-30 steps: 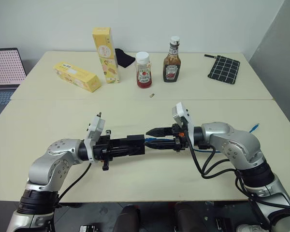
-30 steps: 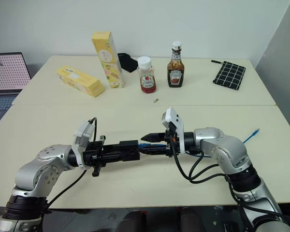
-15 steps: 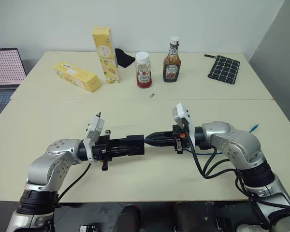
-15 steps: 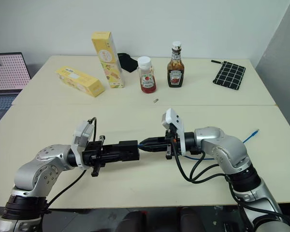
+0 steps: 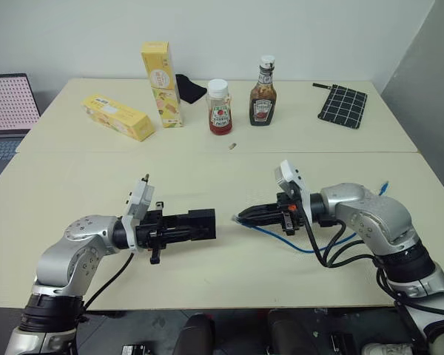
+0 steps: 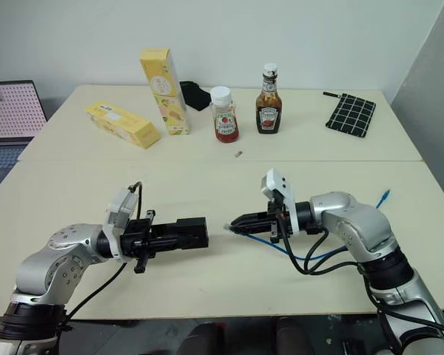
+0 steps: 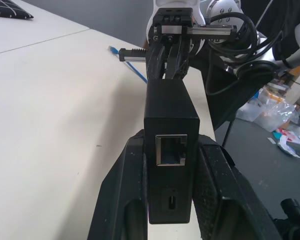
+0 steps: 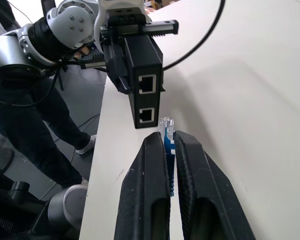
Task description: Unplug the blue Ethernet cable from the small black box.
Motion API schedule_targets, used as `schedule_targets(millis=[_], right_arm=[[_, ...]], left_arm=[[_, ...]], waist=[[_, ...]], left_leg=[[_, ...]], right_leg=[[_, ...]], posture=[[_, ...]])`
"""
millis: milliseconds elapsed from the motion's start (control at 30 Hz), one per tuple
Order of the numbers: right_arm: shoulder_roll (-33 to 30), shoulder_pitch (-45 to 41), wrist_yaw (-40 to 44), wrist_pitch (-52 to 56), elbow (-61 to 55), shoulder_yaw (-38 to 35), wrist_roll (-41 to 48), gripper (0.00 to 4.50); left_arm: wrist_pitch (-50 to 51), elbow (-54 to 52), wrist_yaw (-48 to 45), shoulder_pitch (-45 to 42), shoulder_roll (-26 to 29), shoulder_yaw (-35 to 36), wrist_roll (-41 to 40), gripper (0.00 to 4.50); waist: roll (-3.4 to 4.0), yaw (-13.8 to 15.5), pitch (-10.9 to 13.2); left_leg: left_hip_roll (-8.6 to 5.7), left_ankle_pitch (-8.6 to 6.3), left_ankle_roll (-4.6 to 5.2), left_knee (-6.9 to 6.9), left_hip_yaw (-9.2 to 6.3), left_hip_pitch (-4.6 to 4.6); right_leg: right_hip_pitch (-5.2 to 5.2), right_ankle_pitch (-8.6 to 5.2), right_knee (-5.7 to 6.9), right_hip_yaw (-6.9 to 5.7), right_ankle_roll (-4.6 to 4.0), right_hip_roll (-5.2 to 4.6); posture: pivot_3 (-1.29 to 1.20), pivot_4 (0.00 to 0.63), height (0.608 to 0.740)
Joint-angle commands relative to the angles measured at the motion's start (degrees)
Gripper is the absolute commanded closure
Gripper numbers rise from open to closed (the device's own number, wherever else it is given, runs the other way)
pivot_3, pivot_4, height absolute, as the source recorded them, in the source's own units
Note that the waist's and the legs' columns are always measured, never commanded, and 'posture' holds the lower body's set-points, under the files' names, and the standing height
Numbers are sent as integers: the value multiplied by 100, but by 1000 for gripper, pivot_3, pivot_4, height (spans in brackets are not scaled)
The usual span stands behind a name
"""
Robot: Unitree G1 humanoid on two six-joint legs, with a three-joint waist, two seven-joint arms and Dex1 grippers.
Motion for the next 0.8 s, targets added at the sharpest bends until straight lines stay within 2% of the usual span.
schedule_targets(millis=[33, 133, 333, 467, 533, 567, 633, 733, 800], right_arm=[[23, 45, -146, -148, 37, -347, -63, 4500], [254, 50, -586, -468, 432, -513, -399, 4500], [846, -129, -2020, -1837, 1876, -322, -1972, 4500], [1134, -253, -2560, -2431, 2661, -304, -2619, 4500], [1174, -283, -2524, -2506, 2733, -362, -2681, 3860], [1159, -276, -2428, -2486, 2669, -391, -2652, 3736], [1127, -259, -2300, -2439, 2561, -435, -2601, 3211], [942, -202, -1961, -2291, 2075, -490, -2437, 2636], [707, -139, -1471, -2090, 1521, -507, -2171, 2060]], left_arm=[[-68, -117, 194, 81, 15, 286, -71, 3706], [-11, -168, 407, 193, 42, 442, -101, 3706], [92, -288, 903, 369, 48, 587, -22, 3706], [245, -381, 1244, 376, 17, 583, -20, 3706], [218, -400, 1452, 371, -98, 678, -78, 3706], [194, -401, 1539, 379, -135, 713, -75, 3706], [150, -404, 1669, 390, -183, 741, -35, 3706], [-33, -383, 1911, 431, -276, 772, 149, 3706], [-398, -349, 2025, 537, -293, 715, 489, 3706]], waist=[[0, 1, 0], [0, 0, 0], [0, -4, 0], [0, -7, 0], [0, -4, 0], [0, -3, 0], [0, -3, 0], [3, -3, 2], [4, -1, 2]], left_leg=[[0, 0, 0, 0, 0, 0], [0, 0, 0, 0, 0, 1], [0, 0, 0, -2, 4, 1], [0, 1, -1, -2, 7, 0], [0, 1, -1, -2, 7, 0], [-1, 1, -1, -2, 7, -1], [-1, 1, -1, -1, 7, -1], [1, 1, -1, -2, 5, -1], [0, 1, -1, -1, 5, -2]], right_leg=[[0, 0, 0, 0, 0, 0], [0, 0, 1, 0, 0, 0], [-3, 0, 2, 3, 0, 0], [-5, 0, 3, 5, 0, 0], [-5, 0, 2, 5, 0, -1], [-5, 0, 2, 5, 0, -2], [-4, 0, 2, 5, 0, -3], [-5, 0, 3, 4, 0, -3], [-5, 0, 2, 4, 0, -3]], posture=[[0, 150, 740], [0, 150, 740], [0, 150, 740], [0, 150, 740], [0, 150, 740], [0, 150, 740], [0, 150, 740], [0, 150, 740], [0, 150, 740]])
